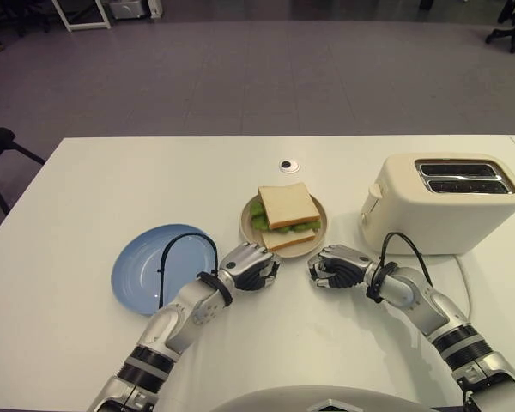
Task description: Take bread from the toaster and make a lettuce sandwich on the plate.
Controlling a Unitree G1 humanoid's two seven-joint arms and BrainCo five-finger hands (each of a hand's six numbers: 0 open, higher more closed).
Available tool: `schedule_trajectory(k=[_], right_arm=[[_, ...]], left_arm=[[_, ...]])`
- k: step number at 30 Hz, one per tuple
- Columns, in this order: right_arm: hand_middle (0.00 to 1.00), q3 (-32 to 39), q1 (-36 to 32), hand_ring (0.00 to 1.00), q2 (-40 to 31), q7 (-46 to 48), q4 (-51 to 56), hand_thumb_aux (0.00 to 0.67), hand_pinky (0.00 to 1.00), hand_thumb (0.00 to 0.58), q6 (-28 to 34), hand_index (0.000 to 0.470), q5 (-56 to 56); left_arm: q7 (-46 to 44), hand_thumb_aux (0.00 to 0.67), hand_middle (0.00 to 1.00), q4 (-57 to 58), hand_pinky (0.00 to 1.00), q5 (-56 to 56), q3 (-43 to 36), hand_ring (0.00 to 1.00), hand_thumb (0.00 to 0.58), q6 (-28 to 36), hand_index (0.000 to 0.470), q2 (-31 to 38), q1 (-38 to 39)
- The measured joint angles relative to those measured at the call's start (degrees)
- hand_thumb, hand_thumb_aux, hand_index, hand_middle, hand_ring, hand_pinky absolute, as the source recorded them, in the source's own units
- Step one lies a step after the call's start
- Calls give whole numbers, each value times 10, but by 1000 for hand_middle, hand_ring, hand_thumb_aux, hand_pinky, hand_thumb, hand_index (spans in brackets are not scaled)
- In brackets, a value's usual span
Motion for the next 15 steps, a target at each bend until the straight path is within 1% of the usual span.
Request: schedule_trajectory(k=[1, 2, 3, 4, 5, 6, 7, 9, 10, 11, 12, 15], right_arm=[[239, -3, 3, 239, -2, -12, -4, 494, 239, 540, -8, 347, -1], [0, -10, 15, 0, -9, -21, -18, 368, 0, 462, -17, 258, -1], [0, -24, 32, 0, -19, -24, -41, 0, 0, 0, -24, 0, 6], [0, -44, 54, 0, -36, -27, -69, 0, 0, 0, -35, 0, 18], [0, -68, 76, 0, -51, -30, -100, 0, 0, 0, -50, 0, 44], [0, -96, 105, 0, -66, -30, -138, 0, 0, 0, -71, 0, 97], [0, -112, 127, 0, -72, -26, -162, 0, 0, 0, -83, 0, 145], [0, -123, 162, 0, -64, -16, -192, 0, 0, 0, -91, 0, 255], [0, -125, 179, 0, -46, -7, -202, 0, 0, 0, -89, 0, 327], [0, -125, 188, 0, -25, 3, -205, 0, 0, 0, -83, 0, 390], [0, -125, 189, 0, 0, 10, -202, 0, 0, 0, -75, 0, 442], [0, -127, 182, 0, 34, 39, -190, 0, 0, 0, -75, 0, 484]], left_arm=[[5, 357, 1000, -10, 1000, -4, 2, 1000, 454, -3, 251, 8, 10], [7, 0, 1000, -32, 1000, -6, 5, 1000, 0, -6, 0, 19, 30], [6, 0, 1000, -59, 1000, -16, 11, 1000, 0, -8, 0, 24, 51], [4, 0, 216, -99, 216, -30, 20, 216, 0, -14, 0, 30, 79], [3, 0, 0, -152, 0, -58, 37, 0, 0, -18, 0, 35, 115], [6, 0, 0, -227, 0, -99, 61, 0, 0, -25, 0, 36, 174], [11, 0, 0, -276, 0, -135, 76, 0, 0, -31, 0, 33, 225], [31, 0, 0, -334, 0, -225, 90, 0, 0, -60, 0, 15, 313], [45, 0, 0, -353, 0, -290, 93, 0, 0, -82, 0, -4, 352], [55, 0, 0, -357, 0, -350, 94, 0, 0, -100, 0, -20, 367], [58, 0, 0, -351, 0, -415, 96, 0, 0, -109, 0, -40, 366], [36, 0, 0, -294, 0, -532, 106, 0, 0, -111, 0, -64, 309]])
